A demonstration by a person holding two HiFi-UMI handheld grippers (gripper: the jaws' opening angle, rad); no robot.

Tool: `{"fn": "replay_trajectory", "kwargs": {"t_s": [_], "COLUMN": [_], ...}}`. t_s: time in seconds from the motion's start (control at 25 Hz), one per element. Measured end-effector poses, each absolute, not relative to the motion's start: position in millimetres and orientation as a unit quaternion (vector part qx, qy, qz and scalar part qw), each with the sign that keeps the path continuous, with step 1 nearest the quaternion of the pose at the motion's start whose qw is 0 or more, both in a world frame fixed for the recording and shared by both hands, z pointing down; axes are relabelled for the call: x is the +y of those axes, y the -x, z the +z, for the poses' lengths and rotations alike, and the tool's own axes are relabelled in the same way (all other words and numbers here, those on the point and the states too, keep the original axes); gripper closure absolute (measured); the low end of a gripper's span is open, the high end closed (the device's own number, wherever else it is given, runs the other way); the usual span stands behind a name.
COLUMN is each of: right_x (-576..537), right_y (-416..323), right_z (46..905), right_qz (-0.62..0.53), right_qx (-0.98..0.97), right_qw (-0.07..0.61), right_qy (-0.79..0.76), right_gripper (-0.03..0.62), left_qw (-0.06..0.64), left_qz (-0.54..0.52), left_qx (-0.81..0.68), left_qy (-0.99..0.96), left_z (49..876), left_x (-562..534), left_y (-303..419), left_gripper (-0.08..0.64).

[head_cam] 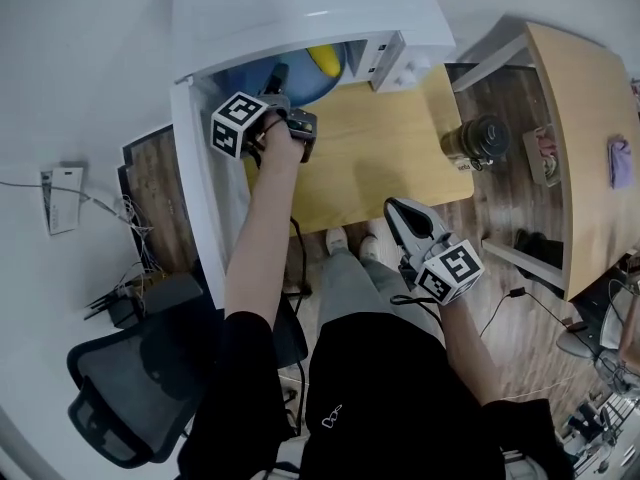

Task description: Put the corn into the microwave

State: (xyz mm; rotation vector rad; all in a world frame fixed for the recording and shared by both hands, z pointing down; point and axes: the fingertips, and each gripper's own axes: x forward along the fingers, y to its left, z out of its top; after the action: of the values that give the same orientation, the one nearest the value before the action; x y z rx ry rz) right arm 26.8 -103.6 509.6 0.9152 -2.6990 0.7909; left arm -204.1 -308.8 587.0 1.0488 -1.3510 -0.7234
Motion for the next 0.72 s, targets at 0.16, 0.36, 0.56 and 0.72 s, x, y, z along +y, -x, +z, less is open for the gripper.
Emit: {"fn": "replay_trajectory", "kwargs": {"t_s": [0.16,0.36,0.56,0.72], "right_x": [-93,-86,-83,-84], "right_y": [-30,-35,-37,-36], "right_z": [512,515,510,505], "right_qz": [0.277,0.289,0.285,0.276], "right_qx": [-0.907,-0.903,-0.906,-0.91], "right_qw": [0.087,0.081,0.073,0.069], "right_qy": [-0.307,-0.306,-0.303,-0.3], "right_gripper": [0.586,0.586,0.586,0.586], "left_qw": [0.62,0.634,0.624,0.586], "left_qz": [-0.239,-0.19,-0.157,-0.109], "left_qx": [-0.576,-0.577,-0.573,-0.556], "left_qy": [-0.476,-0.479,-0.507,-0.579], "left_z": [587,588,589,567], "left_x": [-310,-295,-268,-244], "left_y": [195,186,164,138], "left_gripper": [0.15,0.103,0.103,0.185]}}
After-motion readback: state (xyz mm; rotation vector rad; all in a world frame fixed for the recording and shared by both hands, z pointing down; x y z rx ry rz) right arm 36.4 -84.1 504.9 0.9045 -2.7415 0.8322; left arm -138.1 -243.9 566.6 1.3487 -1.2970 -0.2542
